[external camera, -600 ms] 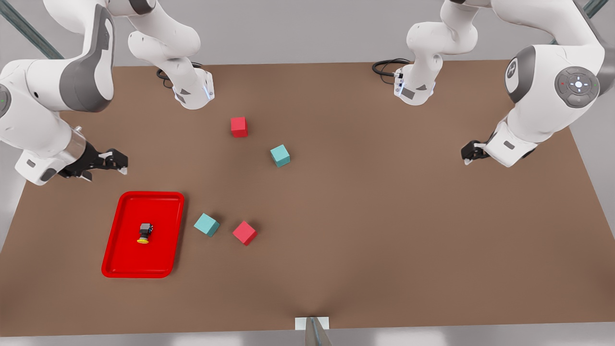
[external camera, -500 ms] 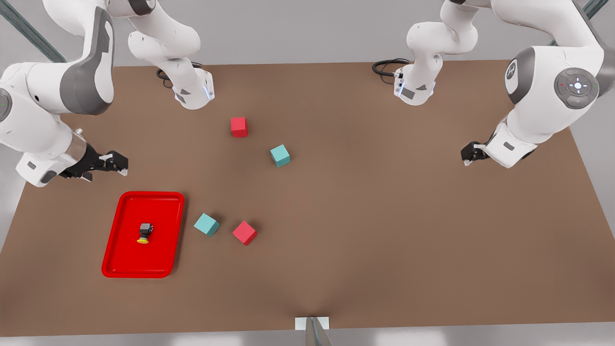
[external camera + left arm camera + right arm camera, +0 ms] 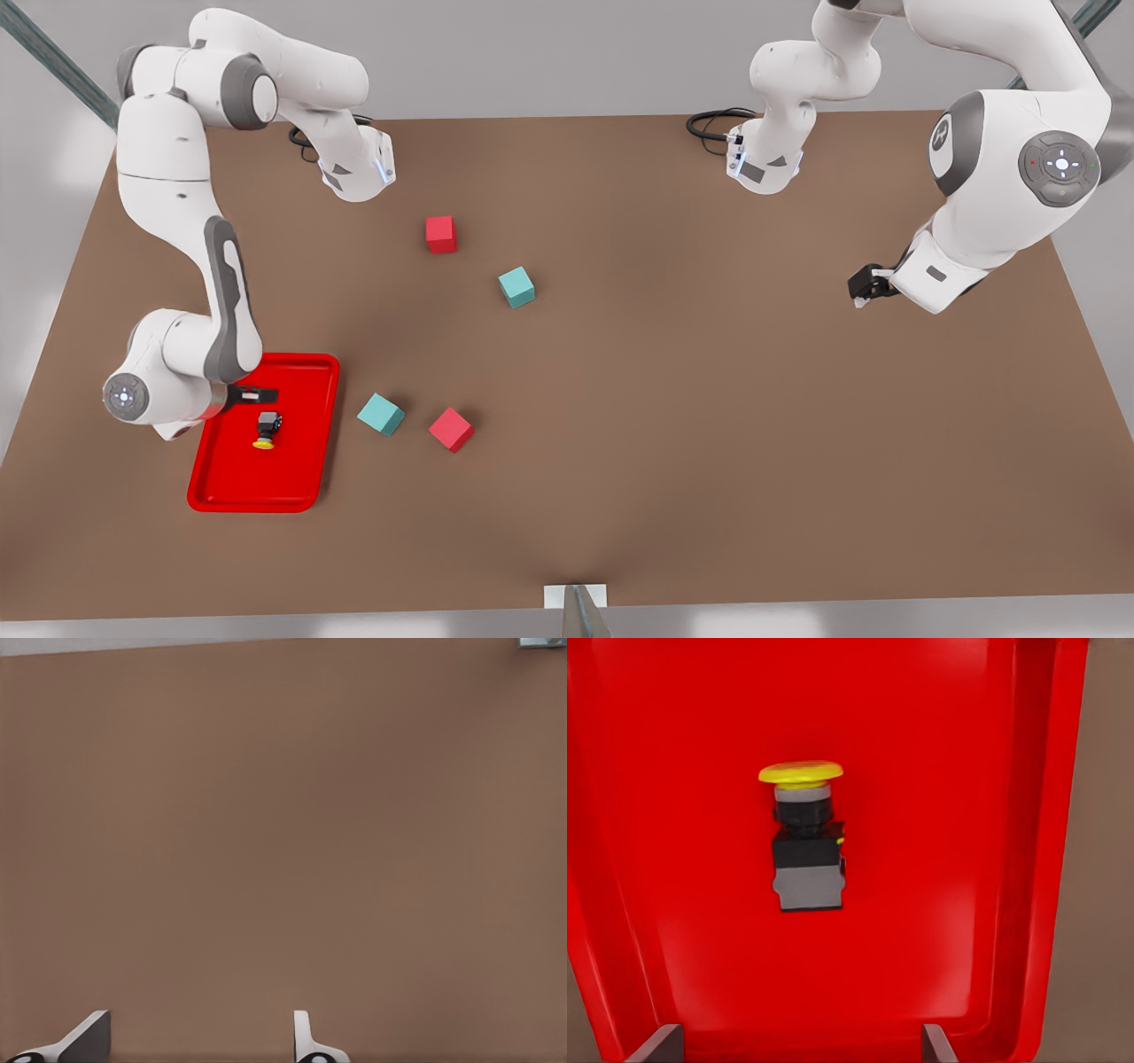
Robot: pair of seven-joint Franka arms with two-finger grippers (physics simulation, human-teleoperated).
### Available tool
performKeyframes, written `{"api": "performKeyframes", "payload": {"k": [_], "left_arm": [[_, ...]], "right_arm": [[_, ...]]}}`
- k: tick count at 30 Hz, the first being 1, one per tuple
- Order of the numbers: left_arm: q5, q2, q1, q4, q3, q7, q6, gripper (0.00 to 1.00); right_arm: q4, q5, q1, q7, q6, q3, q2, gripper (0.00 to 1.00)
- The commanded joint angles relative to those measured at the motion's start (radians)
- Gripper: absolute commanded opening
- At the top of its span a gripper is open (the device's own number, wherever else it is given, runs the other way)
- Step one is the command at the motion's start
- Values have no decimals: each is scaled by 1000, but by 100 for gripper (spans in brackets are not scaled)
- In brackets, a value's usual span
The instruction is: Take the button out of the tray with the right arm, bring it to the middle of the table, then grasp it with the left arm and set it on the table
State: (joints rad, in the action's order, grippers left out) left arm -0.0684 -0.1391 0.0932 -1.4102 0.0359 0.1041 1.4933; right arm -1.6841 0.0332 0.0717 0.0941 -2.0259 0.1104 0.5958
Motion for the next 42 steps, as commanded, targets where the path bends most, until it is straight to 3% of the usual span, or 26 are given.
{"api": "performKeyframes", "payload": {"k": [1,4,18,20,23,26,42], "left_arm": [[-1,1,0,0,1,9,-7,100],[-1,1,7,0,1,9,-7,100],[-1,1,7,0,1,9,-11,100],[-1,1,7,0,1,9,-13,100],[-1,1,8,0,1,9,-13,100],[-1,1,8,0,1,9,-13,100],[-1,1,8,0,1,8,-13,100]], "right_arm": [[0,17,-3,-54,-232,0,27,100],[0,17,5,-54,-318,0,68,100],[-81,17,11,-42,-304,-5,101,100],[-77,17,11,-42,-301,-5,99,69],[-75,19,20,-40,-284,-8,99,66],[-75,19,19,-34,-284,-8,98,57],[-68,16,20,-1,-284,-8,94,52]]}}
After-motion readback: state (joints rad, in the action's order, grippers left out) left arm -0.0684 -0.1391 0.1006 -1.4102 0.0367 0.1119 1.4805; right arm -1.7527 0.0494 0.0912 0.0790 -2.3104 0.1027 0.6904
